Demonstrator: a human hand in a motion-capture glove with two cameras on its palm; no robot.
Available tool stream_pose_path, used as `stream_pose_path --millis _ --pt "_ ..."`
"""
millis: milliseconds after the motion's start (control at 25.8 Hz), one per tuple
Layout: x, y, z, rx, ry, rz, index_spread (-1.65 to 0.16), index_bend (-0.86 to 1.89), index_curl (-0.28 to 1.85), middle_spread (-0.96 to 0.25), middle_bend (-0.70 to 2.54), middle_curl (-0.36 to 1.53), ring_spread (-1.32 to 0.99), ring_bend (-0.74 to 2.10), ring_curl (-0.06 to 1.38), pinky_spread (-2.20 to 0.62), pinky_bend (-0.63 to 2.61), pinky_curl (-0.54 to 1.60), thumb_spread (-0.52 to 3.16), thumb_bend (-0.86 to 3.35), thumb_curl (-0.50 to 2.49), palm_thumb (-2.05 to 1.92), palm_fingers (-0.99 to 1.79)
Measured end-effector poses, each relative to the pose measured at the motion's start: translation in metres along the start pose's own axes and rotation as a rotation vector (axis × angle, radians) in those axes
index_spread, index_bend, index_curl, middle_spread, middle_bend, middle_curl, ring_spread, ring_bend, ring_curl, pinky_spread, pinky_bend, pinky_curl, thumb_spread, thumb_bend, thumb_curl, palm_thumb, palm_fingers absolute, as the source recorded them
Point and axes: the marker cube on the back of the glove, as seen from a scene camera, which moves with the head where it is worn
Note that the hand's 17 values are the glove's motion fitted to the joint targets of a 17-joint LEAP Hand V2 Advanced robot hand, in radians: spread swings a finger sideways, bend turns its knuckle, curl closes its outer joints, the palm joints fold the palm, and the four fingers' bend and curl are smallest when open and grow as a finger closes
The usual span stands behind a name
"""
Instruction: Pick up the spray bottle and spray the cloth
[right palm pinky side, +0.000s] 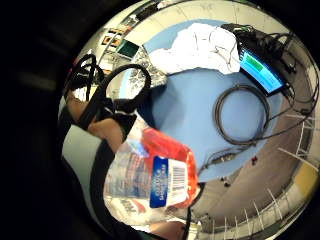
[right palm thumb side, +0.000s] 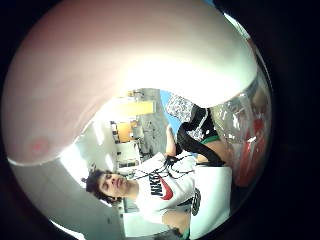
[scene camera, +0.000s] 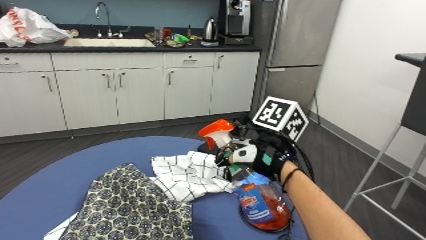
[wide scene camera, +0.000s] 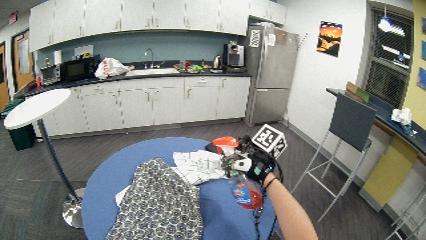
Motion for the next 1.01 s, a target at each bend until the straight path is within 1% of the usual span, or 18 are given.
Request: stream_pose_path --millis 116,232,465,1007 --pt "-0.01 -0.013 0.003 -0.063 0.052 0.061 -0.2 0.06 0.18 -0.08 0.55 0.46 -0.08 0.6 0.41 0.13 0.42 0.3 0.83 -0.01 0.5 0.92 1.14" --pt "-0.006 -0.02 0.016 -0.108 0.09 0.111 -0.19 0.06 0.18 -0.08 0.55 0.46 -0.08 0.61 0.41 0.12 0.42 0.3 0.84 -0.02 0.51 0.92 1.13" --pt "0.015 -0.029 0.045 -0.188 0.123 0.154 -0.19 0.06 0.18 -0.08 0.56 0.46 -0.08 0.62 0.41 0.1 0.43 0.31 0.85 -0.02 0.53 0.91 1.13" --pt "0.012 -0.029 0.052 -0.193 0.158 0.166 -0.18 0.07 0.18 -0.08 0.57 0.46 -0.08 0.63 0.41 0.07 0.45 0.33 0.89 -0.02 0.55 0.9 1.14"
